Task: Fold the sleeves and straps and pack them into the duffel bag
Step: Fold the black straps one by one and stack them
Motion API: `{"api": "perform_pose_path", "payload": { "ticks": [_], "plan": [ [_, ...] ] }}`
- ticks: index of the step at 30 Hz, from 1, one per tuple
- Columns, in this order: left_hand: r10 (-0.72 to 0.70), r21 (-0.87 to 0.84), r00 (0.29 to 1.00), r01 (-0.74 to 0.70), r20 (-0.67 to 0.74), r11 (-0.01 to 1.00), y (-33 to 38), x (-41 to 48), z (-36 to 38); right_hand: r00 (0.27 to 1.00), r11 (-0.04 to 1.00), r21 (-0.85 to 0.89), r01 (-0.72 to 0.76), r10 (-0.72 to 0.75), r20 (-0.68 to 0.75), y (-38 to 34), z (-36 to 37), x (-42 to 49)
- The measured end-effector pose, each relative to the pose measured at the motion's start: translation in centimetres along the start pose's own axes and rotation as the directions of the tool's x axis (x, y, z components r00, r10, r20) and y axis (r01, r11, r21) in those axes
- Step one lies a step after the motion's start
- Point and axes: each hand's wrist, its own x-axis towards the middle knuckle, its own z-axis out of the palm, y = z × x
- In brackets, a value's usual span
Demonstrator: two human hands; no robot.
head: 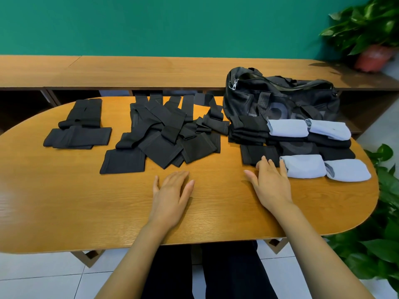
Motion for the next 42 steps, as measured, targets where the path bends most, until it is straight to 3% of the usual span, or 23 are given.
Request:
{"api": "perform_pose_path", "payload": {
  "ticks": [6,9,12,20,31,42],
  "plan": [
    [-0.023,-0.024,1.0,0.022,-0.019,0.999,-0.2,0.8,-0.1,0.988,0.988,0.047,0.146,-0.143,-0.06,-2.7,-0.3,-0.1],
    [0.016,0.157,0.999,-0.009,-0.041,0.988,-1.0,1.8,-0.3,0.974,0.965,0.132,0.227,-0.227,-0.011,-5.2,-0.3,0.4],
    [0.019,0.257,0.999,-0.026,0.03,0.966,-2.0,2.6,-0.6,0.96,0.945,0.186,0.271,-0.278,0.018,-7.7,0.2,1.3],
    [-0.058,0.293,0.994,0.028,0.093,0.956,-1.8,2.9,-0.5,0.937,0.944,0.089,0.316,-0.326,0.124,-9.9,2.5,3.2],
    [-0.065,0.283,0.995,0.042,0.07,0.958,-1.9,2.9,-0.3,0.882,0.884,0.041,0.465,-0.459,-0.105,-7.5,1.0,-2.8],
    [-0.07,0.283,0.996,0.05,0.062,0.958,-1.7,2.7,-0.4,0.83,0.844,0.102,0.526,-0.483,-0.278,-5.3,0.0,-5.9]
  ]
}}
